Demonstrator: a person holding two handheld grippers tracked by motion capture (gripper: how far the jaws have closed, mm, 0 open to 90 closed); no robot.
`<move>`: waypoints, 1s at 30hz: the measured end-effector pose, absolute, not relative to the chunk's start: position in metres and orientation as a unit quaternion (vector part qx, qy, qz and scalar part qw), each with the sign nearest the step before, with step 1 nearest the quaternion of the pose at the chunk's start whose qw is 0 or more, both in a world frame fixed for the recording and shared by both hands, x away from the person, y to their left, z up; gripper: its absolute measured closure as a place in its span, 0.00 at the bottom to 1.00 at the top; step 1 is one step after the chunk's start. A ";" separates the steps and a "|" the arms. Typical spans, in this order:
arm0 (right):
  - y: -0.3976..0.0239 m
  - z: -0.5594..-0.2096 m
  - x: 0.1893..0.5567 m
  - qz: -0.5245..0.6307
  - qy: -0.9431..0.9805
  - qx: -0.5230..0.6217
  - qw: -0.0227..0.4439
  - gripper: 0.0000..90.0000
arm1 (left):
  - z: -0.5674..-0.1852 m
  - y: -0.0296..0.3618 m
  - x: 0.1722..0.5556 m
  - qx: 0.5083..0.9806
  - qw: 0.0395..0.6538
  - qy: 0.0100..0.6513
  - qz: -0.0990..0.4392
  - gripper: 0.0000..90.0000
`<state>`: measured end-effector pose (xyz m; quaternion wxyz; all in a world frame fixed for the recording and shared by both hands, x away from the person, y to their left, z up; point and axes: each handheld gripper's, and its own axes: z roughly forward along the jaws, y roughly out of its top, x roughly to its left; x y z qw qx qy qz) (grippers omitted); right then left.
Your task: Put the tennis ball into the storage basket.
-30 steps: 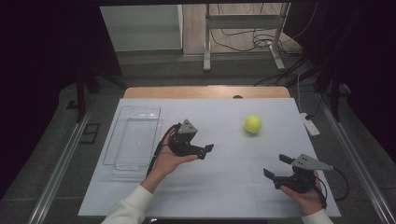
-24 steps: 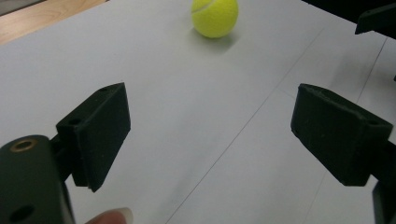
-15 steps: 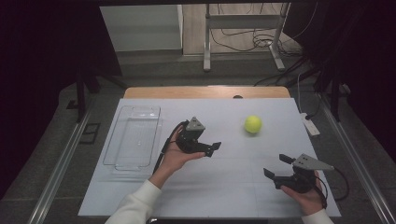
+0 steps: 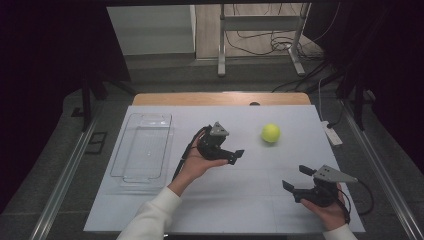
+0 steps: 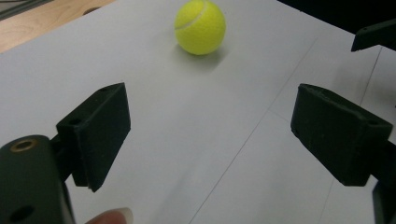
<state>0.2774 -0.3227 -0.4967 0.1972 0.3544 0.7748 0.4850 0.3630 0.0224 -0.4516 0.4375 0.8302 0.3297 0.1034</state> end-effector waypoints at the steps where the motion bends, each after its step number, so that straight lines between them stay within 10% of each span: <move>1: -0.323 -0.497 0.277 0.485 0.775 0.355 0.197 0.15 | -0.452 0.022 0.364 0.831 0.436 0.330 0.104 0.15; 30: -0.323 -0.497 0.278 0.485 0.774 0.356 0.196 0.15 | -0.447 -0.003 0.387 0.834 0.431 0.330 0.094 0.15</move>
